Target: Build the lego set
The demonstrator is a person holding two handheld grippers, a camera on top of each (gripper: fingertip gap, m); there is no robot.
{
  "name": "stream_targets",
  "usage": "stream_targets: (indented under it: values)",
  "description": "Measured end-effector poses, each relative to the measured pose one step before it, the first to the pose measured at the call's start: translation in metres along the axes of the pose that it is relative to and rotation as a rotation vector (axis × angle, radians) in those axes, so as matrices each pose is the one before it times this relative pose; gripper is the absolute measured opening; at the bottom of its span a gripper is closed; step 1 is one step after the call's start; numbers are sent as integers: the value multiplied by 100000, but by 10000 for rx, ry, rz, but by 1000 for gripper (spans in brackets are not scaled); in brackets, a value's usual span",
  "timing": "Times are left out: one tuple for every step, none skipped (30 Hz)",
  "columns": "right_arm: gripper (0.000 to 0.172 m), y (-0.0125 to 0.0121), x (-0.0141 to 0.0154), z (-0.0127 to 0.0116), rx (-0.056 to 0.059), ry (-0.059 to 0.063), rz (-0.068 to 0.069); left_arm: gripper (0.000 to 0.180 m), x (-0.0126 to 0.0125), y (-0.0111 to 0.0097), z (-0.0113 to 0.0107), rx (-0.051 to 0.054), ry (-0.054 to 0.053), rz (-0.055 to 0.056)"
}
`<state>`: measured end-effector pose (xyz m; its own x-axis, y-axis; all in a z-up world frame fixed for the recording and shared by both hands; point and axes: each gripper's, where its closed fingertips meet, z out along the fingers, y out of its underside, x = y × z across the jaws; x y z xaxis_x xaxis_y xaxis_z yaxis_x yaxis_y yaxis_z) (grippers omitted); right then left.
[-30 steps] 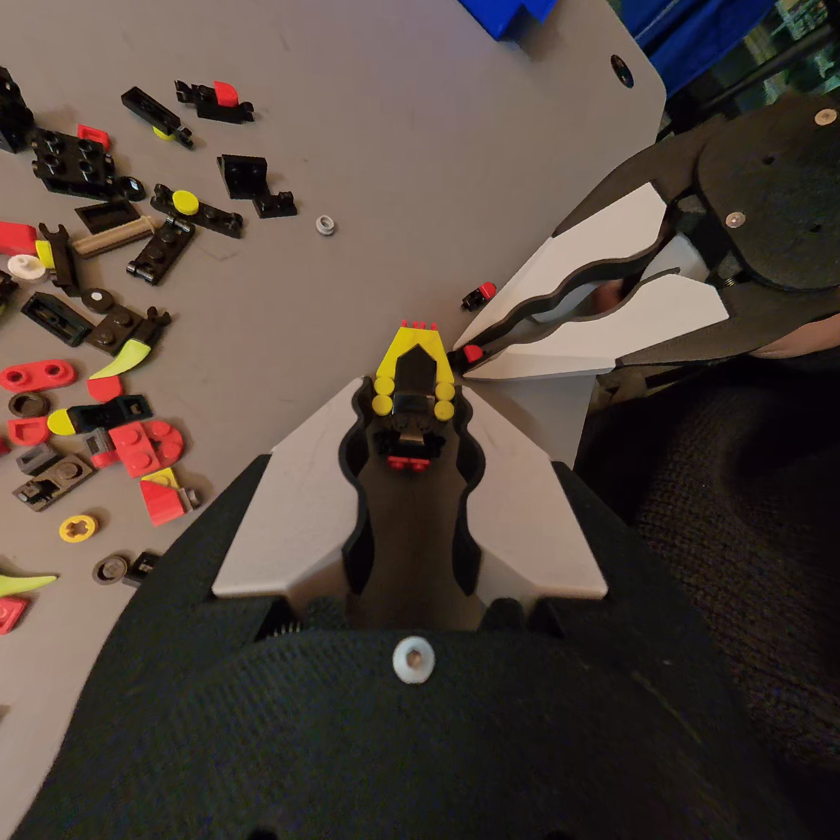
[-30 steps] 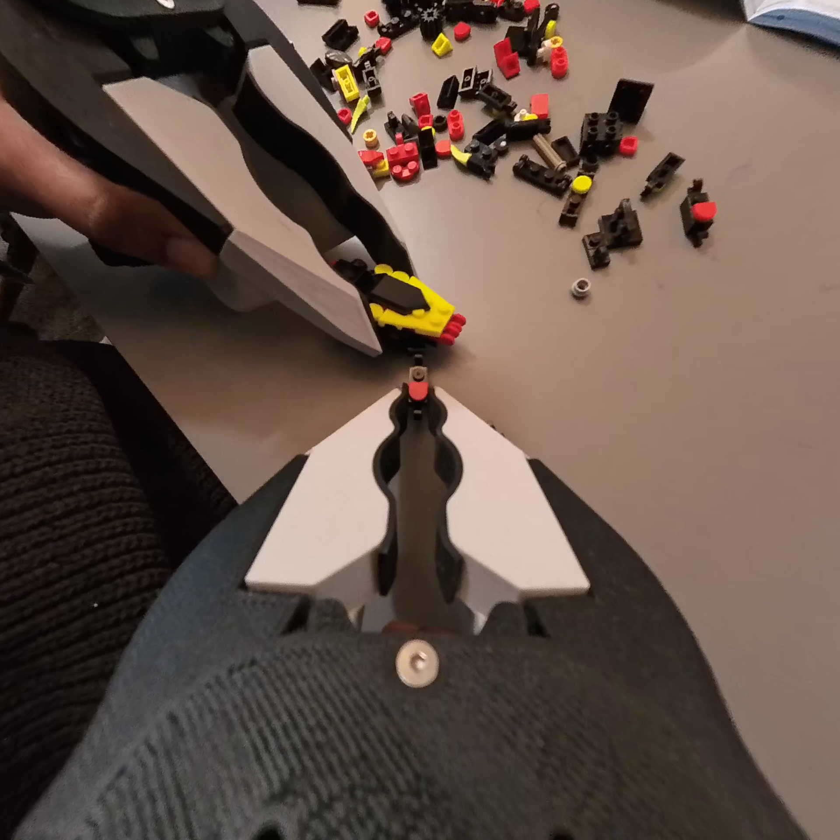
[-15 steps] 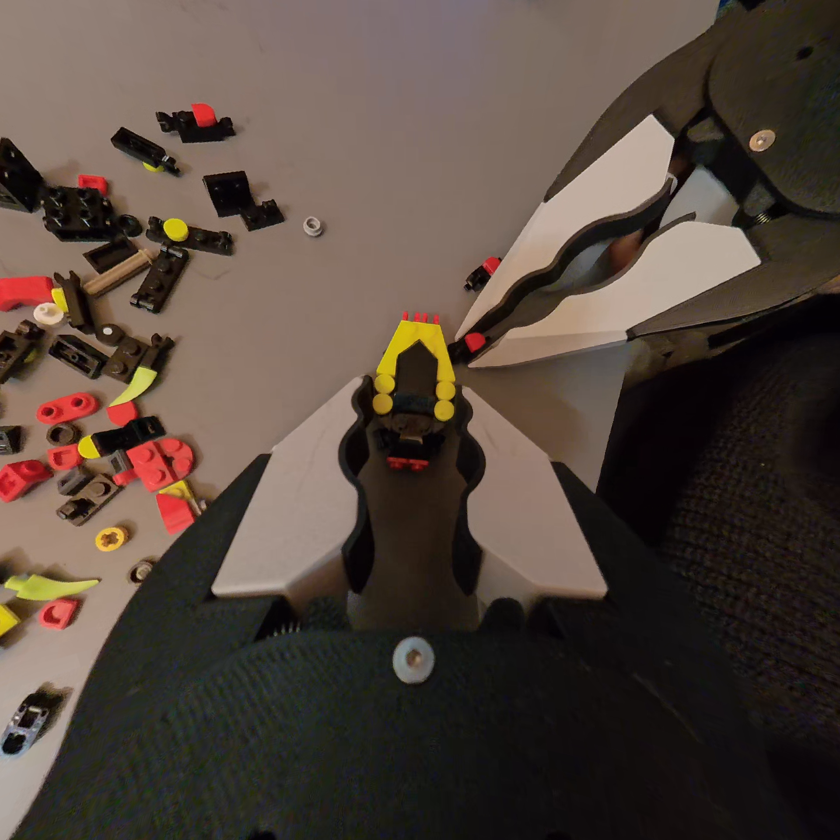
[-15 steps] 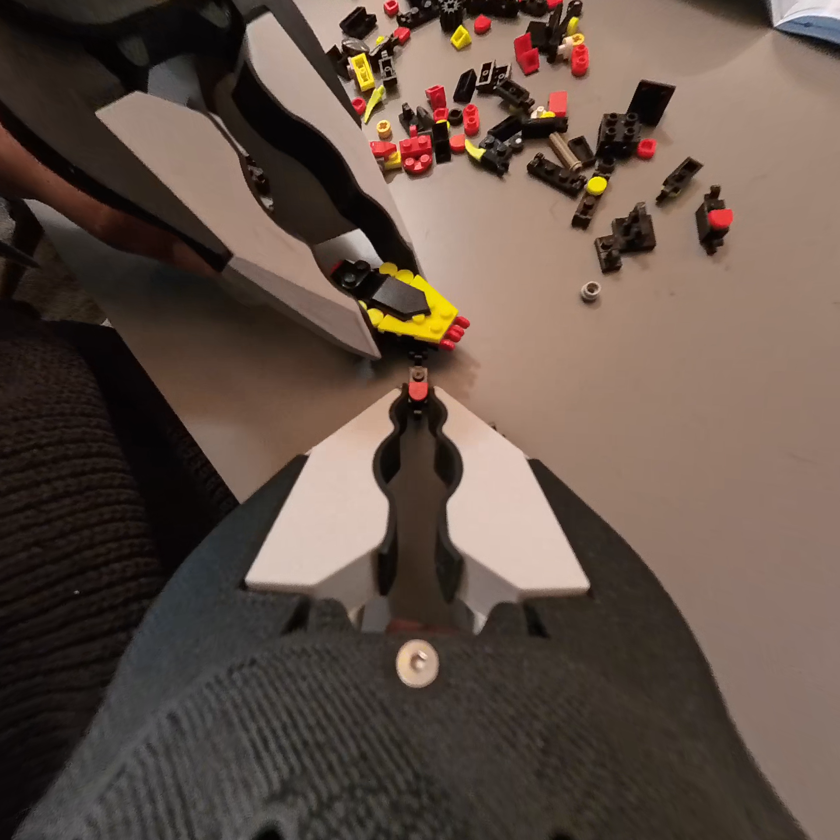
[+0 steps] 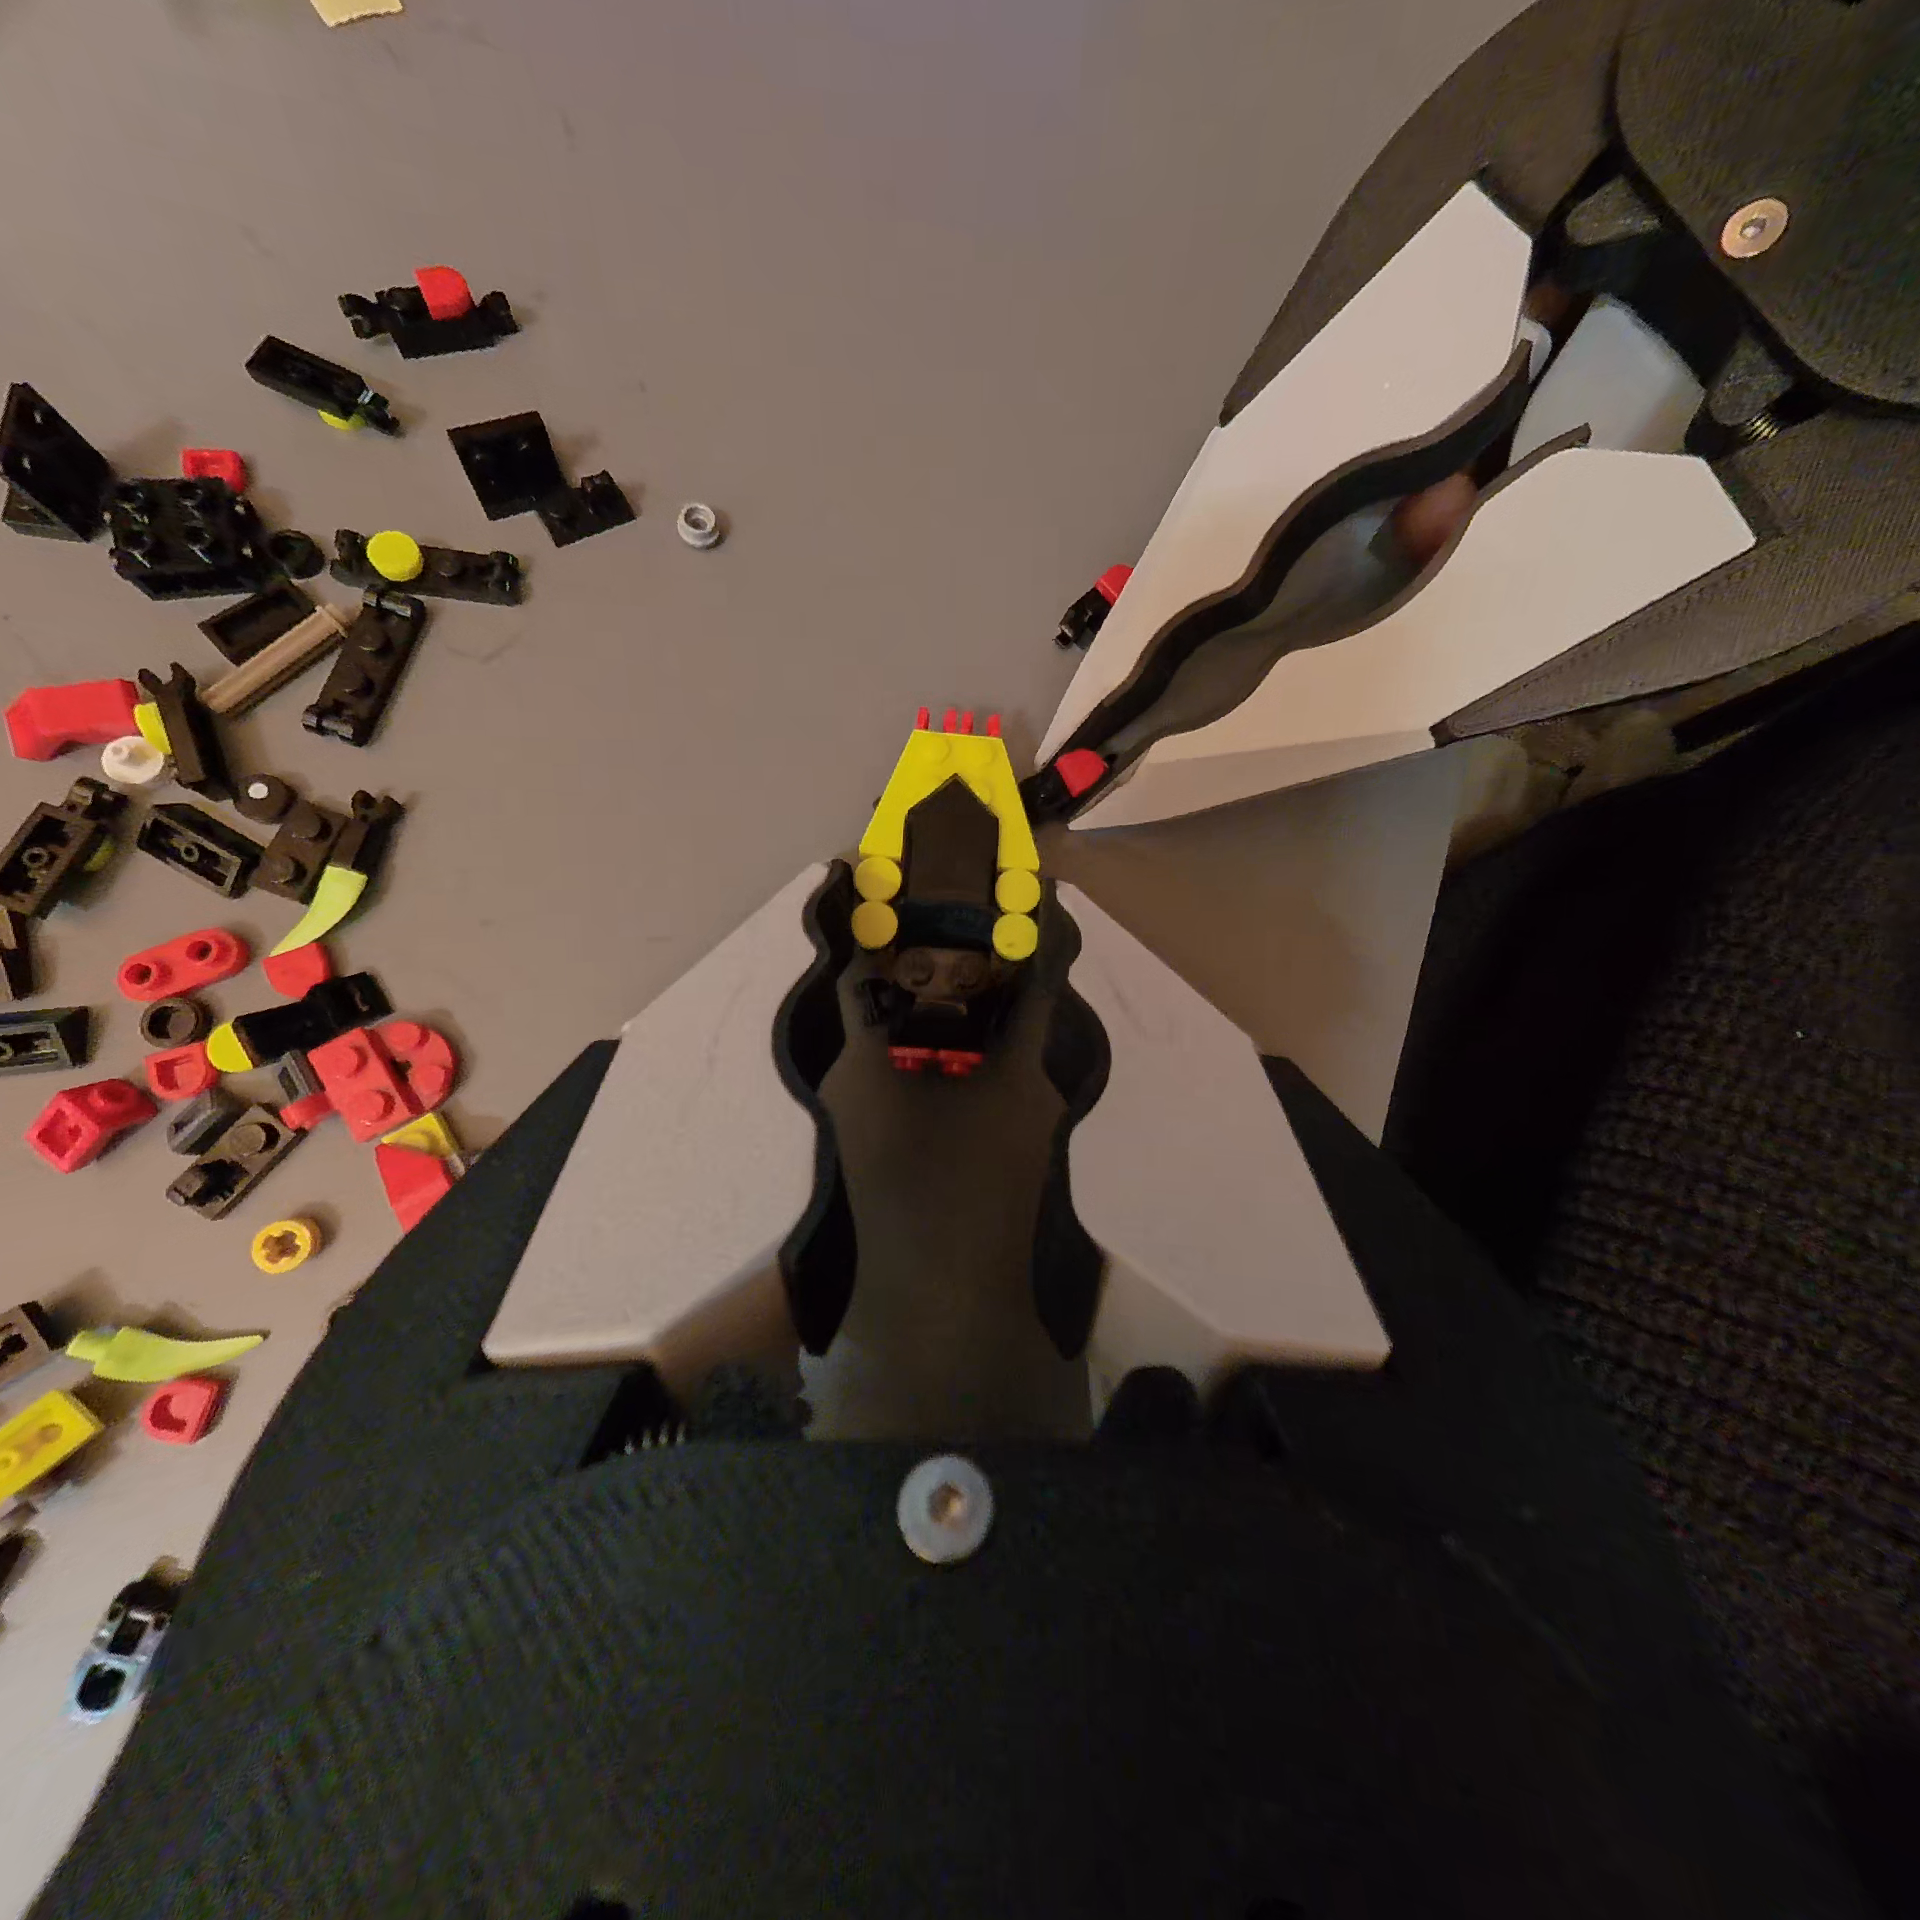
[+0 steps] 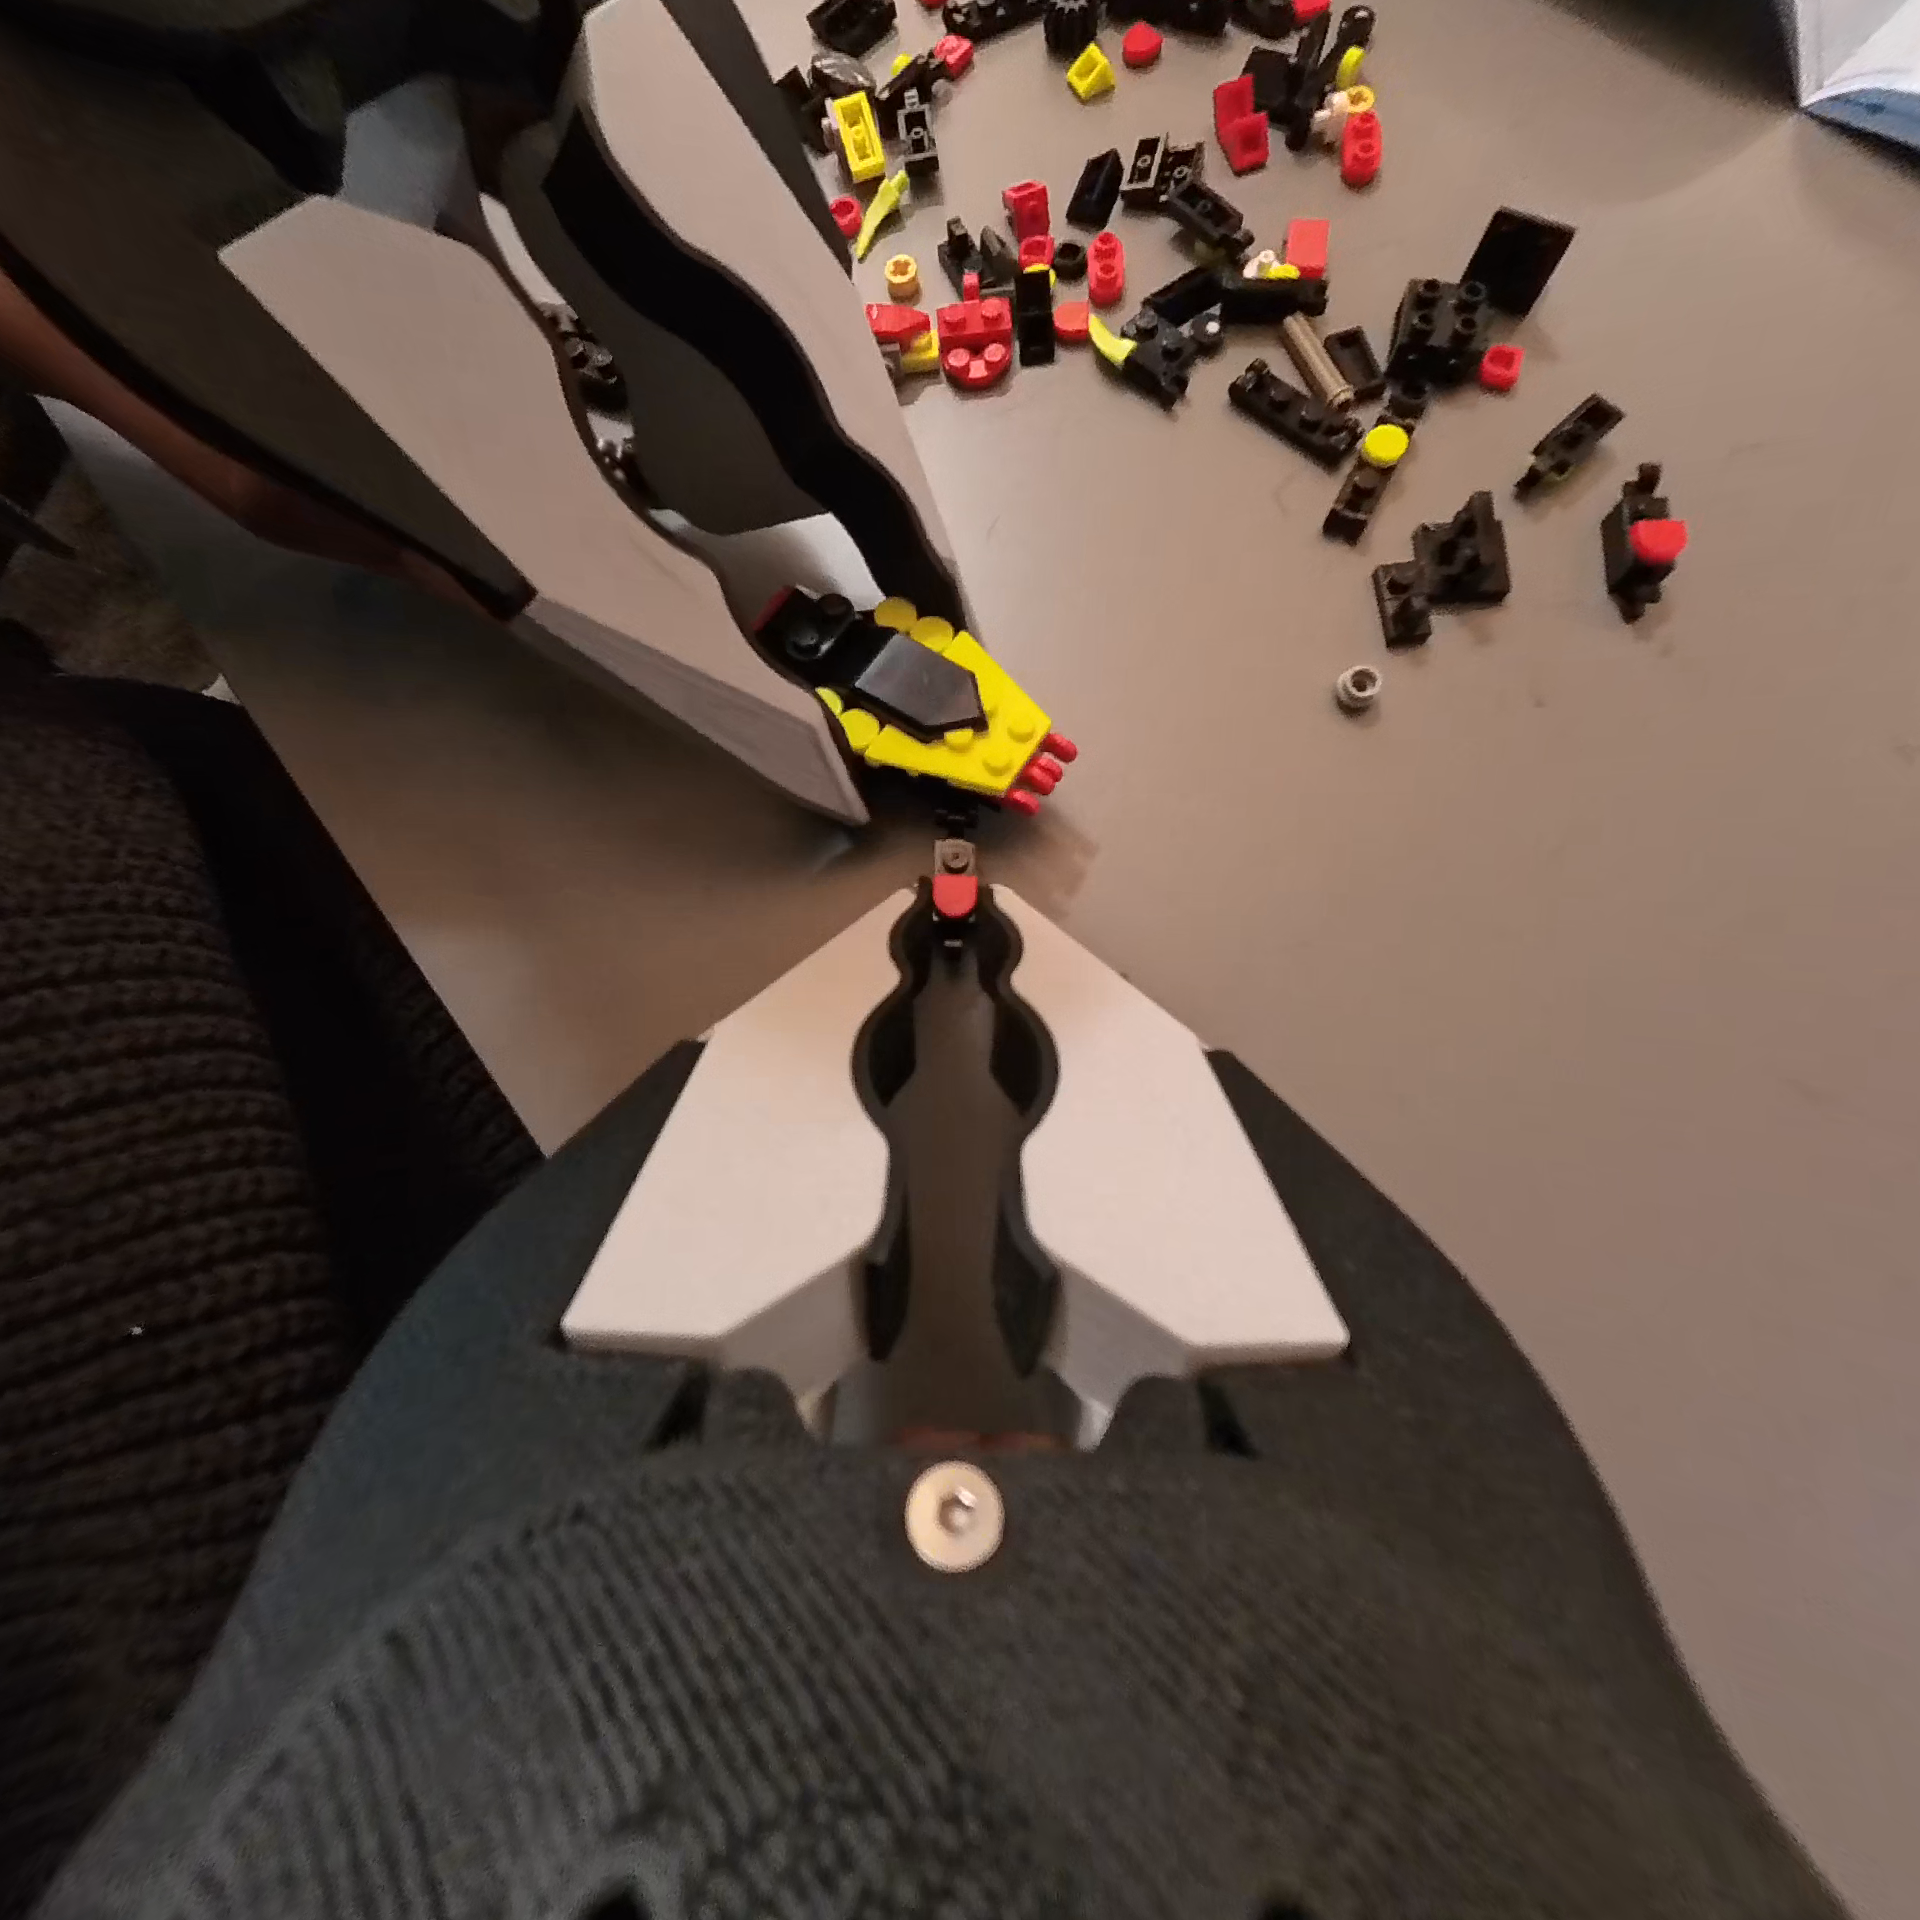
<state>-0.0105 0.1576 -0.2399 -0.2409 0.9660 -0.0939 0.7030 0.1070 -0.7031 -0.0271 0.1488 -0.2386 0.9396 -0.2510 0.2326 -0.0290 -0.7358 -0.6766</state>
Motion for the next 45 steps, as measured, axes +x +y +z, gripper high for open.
stream_targets:
  values:
    - [6, -1, -5, 3, -11, -32, 10, 33, 0, 20, -2, -26, -25, 77]
    - [6, -10, 4, -3, -6, -18, -9, 33, 1, -1, 1, -16, -13, 56]
    - [6, -2, 0, 9, -9, -3, -13, 33, 2, -7, 14, 10, 8, 10]
    - [6, 3, -3, -5, -10, 8, -35, 33, 1, -6, 0, 9, 7, 15]
    - [6, 6, -1, 11, -14, 12, -54, 33, 6, 10, 2, -3, 6, 48]
    - [6, -3, -6, 8, -18, 12, -43, 33, 5, 10, 2, 2, -1, 53]
    - [6, -8, 3, 5, -9, 13, -44, 33, 7, 5, 10, 16, -3, 33]
    - [6, -7, -11, 19, -6, 16, -45, 33, 65, -7, 12, 20, 38, 3]
    - [6, -16, 17, 13, -9, 27, -46, 33, -15, -6, -2, 11, 12, -25]
    - [6, -16, 31, 15, 8, 35, -30, 32, -41, -40, 9, 16, -6, -106]
    - [6, -17, 43, 18, 18, 23, -1, 32, -43, -23, 9, -3, -11, -29]
    - [6, -17, 26, 22, 30, 9, 21, 32, -41, -18, 7, -3, -9, 48]
    - [6, -23, 26, 21, 39, 12, 23, 32, -64, -4, -6, -7, 4, 99]
    - [6, -37, -3, 38, 43, 22, 2, 32, -62, 3, -19, -15, 41, 52]
    - [6, -21, -39, 20, 32, 18, -33, 32, -41, -9, -24, -18, 92, -29]
    - [6, 22, -111, -13, 2, -8, -44, 32, 44, -60, -63, 26, 139, -50]
    - [7, 61, -189, -79, -15, -49, -79, 33, 120, -112, -92, 83, 158, -32]
    - [13, 45, -228, -152, 14, -77, -134, 33, -3, -90, -88, 81, 47, -30]
    - [21, -35, -110, -231, 70, -21, -132, 33, -135, 38, -61, -5, -58, 35]
    - [21, -146, 46, -334, 130, 31, -89, 33, -126, 95, -34, -33, -71, 79]
    - [21, -236, 121, -389, 175, 27, -33, 33, -26, 61, -25, -4, -22, 73]
    - [22, -242, 240, -423, 167, 32, 26, 33, 35, 66, 8, -14, 9, 54]
    - [23, -196, 401, -436, 142, 86, 52, 33, 129, 89, 29, -38, 58, 73]
    - [23, -73, 650, -433, 87, 185, 35, 33, 104, 114, 62, -54, 32, 76]
    - [23, 66, 832, -449, 25, 261, -6, 33, 106, 126, 84, -55, 27, 84]
    - [23, 147, 919, -476, -6, 274, -44, 33, 206, 30, 40, -2, 86, 120]
    - [23, 263, 838, -446, -46, 202, -30, 33, 149, 39, 30, -25, 50, 122]
    - [24, 420, 629, -359, -100, 58, 27, 33, 162, 27, 25, -10, 55, 158]
    - [25, 519, 435, -208, -134, -29, 111, 33, 201, 32, 16, 4, 81, 189]
    - [24, 515, 261, -87, -136, -99, 160, 33, 214, 48, 22, -3, 81, 199]
    - [24, 359, -28, 15, -89, -219, 154, 33, 139, 54, -7, -18, 51, 163]
    - [25, 210, -272, 99, -44, -315, 115, 33, 202, 47, -19, -26, 115, 152]
    - [25, 51, -351, 159, 5, -308, 54, 33, 261, 6, -31, 5, 157, 145]
    - [26, -54, -379, 214, 23, -267, -25, 33, 142, -51, -64, 40, 74, 111]
    - [26, -51, -273, 256, -14, -168, -72, 36, 28, -101, -92, 55, 7, 96]
    - [25, -2, -82, 295, -71, -42, -94, 41, -93, -48, -119, 12, -41, 67]
    - [24, 99, -9, 315, -126, 9, -104, 42, -107, 13, -125, -27, -23, 28]
    - [22, 192, -39, 315, -171, -5, -83, 44, -54, 72, -139, -42, 33, 15]
    - [20, 228, 71, 248, -167, 77, -27, 45, -257, 234, -129, -128, -86, -36]
    - [13, 117, 243, 84, -87, 192, -11, 47, -295, 298, -134, -152, -102, -26]
    - [6, 97, 152, -53, -59, 119, -47, 47, -325, 202, -182, -86, -119, -33]
    - [6, 105, 36, -64, -33, 23, -18, 46, -402, 101, -205, -28, -171, -42]
    - [6, 55, -25, -58, 4, -30, 44, 46, -423, 6, -236, 20, -185, -12]
    - [6, 28, -109, -44, 1, -75, 58, 46, -415, -65, -224, 49, -180, -10]
    - [6, -39, -150, -18, 22, -80, 31, 46, -486, -113, -209, 71, -228, -47]
